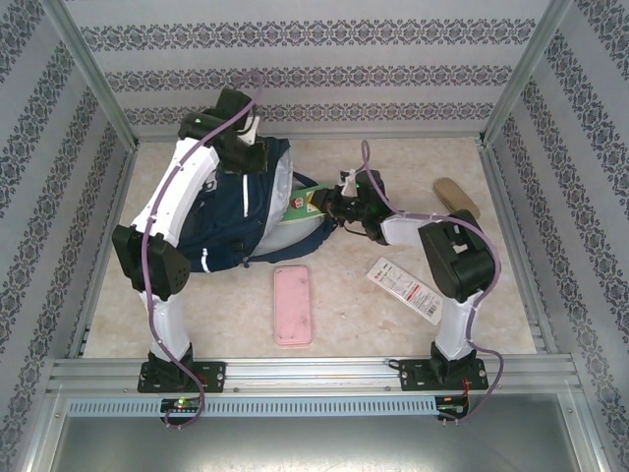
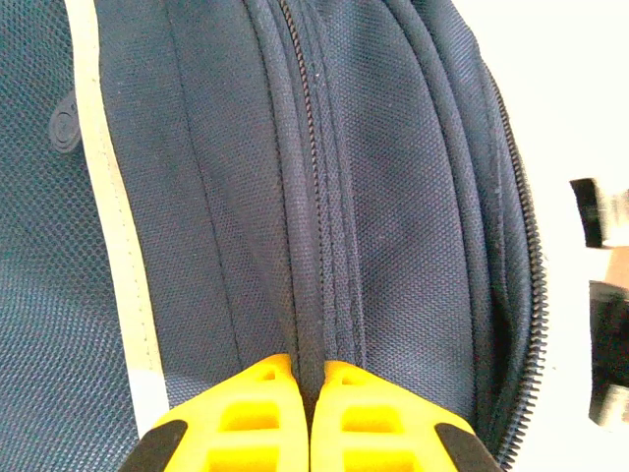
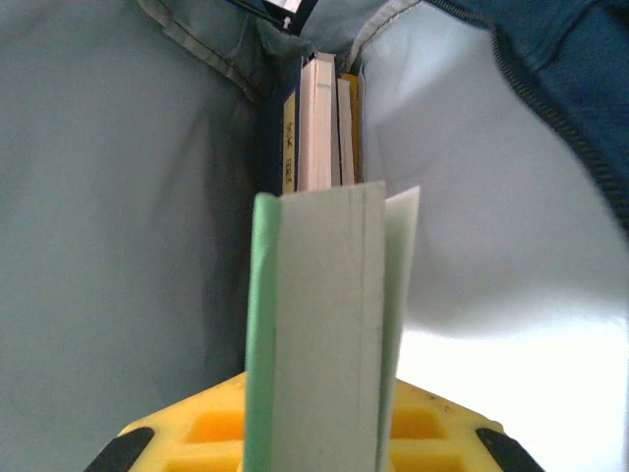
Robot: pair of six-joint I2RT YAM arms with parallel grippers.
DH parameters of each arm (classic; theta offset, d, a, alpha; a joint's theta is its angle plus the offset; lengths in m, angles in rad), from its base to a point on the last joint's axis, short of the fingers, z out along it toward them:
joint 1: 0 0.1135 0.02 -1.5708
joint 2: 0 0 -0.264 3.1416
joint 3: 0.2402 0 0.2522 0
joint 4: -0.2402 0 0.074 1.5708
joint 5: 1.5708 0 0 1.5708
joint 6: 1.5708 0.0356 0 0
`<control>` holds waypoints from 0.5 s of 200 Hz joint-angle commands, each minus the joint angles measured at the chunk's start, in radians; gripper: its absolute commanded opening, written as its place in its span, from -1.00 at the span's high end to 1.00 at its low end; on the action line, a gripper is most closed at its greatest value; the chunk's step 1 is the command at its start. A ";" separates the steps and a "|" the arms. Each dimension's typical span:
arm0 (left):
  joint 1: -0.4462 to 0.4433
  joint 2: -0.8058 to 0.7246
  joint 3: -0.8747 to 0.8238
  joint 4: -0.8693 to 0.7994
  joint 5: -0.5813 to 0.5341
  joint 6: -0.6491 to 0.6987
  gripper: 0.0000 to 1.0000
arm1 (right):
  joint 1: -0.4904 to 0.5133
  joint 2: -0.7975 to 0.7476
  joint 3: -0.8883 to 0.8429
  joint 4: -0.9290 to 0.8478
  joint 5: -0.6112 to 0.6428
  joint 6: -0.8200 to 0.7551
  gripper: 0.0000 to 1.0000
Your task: Pack the student bag
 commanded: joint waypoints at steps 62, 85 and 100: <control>0.086 -0.094 -0.016 0.172 0.330 -0.018 1.00 | 0.167 0.228 0.307 0.039 0.229 0.089 1.00; 0.086 -0.095 -0.025 0.174 0.324 -0.018 1.00 | 0.200 0.305 0.422 -0.013 0.260 0.091 1.00; 0.088 -0.092 -0.031 0.174 0.323 -0.018 1.00 | 0.213 0.334 0.486 -0.077 0.245 0.069 0.79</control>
